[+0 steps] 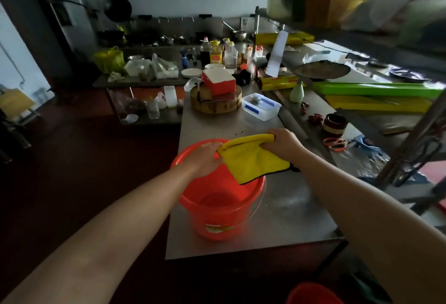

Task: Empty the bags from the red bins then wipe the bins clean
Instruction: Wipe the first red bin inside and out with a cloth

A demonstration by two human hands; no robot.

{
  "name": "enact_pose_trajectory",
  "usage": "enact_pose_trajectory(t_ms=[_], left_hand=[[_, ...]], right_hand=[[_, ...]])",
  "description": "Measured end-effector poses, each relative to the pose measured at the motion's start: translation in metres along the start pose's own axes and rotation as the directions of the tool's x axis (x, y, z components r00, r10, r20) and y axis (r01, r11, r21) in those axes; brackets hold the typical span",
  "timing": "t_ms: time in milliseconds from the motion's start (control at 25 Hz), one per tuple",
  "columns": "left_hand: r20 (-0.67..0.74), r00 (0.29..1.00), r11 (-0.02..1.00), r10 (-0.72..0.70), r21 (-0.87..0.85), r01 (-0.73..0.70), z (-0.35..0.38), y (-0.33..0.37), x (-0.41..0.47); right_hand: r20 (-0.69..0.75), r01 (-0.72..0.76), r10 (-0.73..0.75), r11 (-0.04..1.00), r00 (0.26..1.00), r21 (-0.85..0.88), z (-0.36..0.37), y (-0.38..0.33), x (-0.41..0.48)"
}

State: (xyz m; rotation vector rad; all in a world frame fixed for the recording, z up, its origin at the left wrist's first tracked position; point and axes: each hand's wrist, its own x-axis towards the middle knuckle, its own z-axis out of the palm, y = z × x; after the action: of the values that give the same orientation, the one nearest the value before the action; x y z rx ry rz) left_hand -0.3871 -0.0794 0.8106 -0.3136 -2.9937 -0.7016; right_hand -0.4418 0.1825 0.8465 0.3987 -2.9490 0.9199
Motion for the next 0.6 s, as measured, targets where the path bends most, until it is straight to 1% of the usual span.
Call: enact_pose_trajectory(t_ms=[40,120,200,280,360,400,440,520,600], left_hand=[[0.029,1.000,1.000,-0.005,0.008,0.005,0.001,-0.017,-0.008],[0.113,0.992,0.998,-0.058,0.015,0.057,0.010,-0.048,-0.023],[0.225,0.969,0.993,-0.106,0.072,0.092,0.022,-0.072,-0.038],[0.352,0.930,0.982,-0.106,0.182,0.043,0.032,-0.089,-0.055],[0.464,0.882,0.962,-0.086,0.267,-0.047,0.041,-0.100,-0.074],[0.494,0.867,0.952,-0.067,0.292,-0.093,0.044,-0.105,-0.082],[0.500,0.865,0.945,-0.042,0.301,-0.128,0.047,-0.109,-0.090],[0.459,0.888,0.939,0.023,0.295,-0.177,0.053,-0.111,-0.107],[0.423,0.903,0.922,0.079,0.313,-0.228,0.057,-0.108,-0.124]], right_hand=[[0.003,0.015,-0.014,0.999,1.000,-0.035,0.008,-0.013,0.000],[0.001,0.041,-0.042,0.994,0.999,-0.106,0.027,-0.033,-0.003],[0.031,0.079,-0.075,0.980,0.997,-0.181,0.045,-0.045,-0.009],[0.107,0.128,-0.104,0.961,0.989,-0.245,0.066,-0.049,-0.016],[0.243,0.166,-0.086,0.929,0.966,-0.330,0.087,-0.056,-0.031],[0.310,0.186,-0.063,0.903,0.949,-0.387,0.097,-0.061,-0.040],[0.379,0.207,-0.031,0.877,0.925,-0.434,0.108,-0.067,-0.050],[0.489,0.216,0.053,0.851,0.871,-0.478,0.127,-0.074,-0.071],[0.549,0.205,0.137,0.833,0.824,-0.515,0.140,-0.079,-0.093]])
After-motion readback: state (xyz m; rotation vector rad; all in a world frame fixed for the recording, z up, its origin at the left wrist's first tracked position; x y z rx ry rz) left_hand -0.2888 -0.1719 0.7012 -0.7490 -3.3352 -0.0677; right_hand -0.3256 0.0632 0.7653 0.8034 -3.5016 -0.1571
